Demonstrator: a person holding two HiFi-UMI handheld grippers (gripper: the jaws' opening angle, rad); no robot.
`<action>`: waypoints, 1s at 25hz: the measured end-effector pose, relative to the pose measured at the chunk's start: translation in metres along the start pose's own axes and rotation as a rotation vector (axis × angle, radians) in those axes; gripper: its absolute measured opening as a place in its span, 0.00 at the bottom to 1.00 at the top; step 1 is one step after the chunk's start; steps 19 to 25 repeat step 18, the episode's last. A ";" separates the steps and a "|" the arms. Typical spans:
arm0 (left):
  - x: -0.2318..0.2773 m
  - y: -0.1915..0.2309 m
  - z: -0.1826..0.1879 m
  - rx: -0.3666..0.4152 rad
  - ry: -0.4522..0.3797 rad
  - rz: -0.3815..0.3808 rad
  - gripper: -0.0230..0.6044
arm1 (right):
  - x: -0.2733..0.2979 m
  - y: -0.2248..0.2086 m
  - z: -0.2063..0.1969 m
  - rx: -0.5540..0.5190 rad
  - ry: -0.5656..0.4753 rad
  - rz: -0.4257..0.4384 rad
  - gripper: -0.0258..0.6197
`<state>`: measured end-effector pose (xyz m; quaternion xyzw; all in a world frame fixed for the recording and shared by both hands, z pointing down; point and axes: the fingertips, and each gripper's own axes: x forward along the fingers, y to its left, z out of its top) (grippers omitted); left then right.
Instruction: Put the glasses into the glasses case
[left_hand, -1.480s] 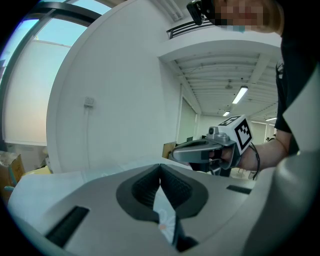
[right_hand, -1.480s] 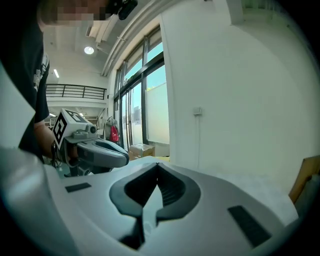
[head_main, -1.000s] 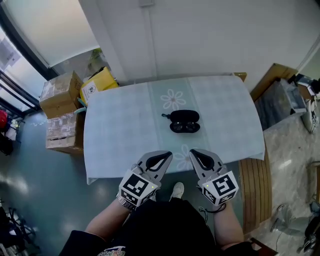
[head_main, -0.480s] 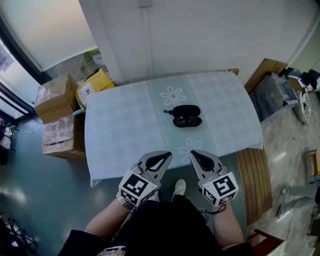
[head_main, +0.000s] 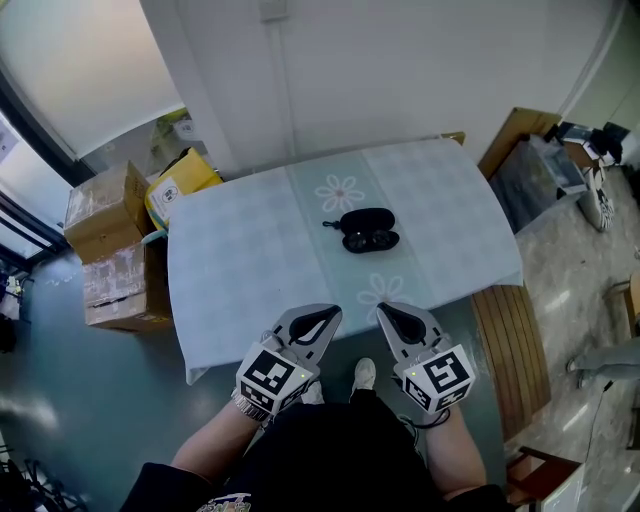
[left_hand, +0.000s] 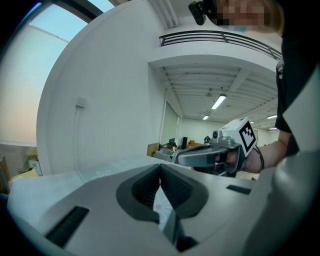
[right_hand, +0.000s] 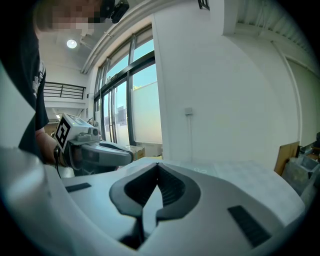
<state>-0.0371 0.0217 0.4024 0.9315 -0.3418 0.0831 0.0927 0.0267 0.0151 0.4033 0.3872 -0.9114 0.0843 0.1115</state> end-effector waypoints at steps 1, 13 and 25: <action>0.000 0.000 0.000 0.001 0.001 -0.002 0.08 | 0.000 0.000 0.000 0.002 -0.001 -0.003 0.08; -0.004 -0.002 -0.002 0.001 0.005 -0.010 0.08 | -0.001 0.004 0.000 0.011 -0.008 -0.013 0.08; -0.007 -0.002 -0.001 -0.011 0.001 0.009 0.08 | -0.003 0.006 0.000 0.009 -0.008 -0.012 0.08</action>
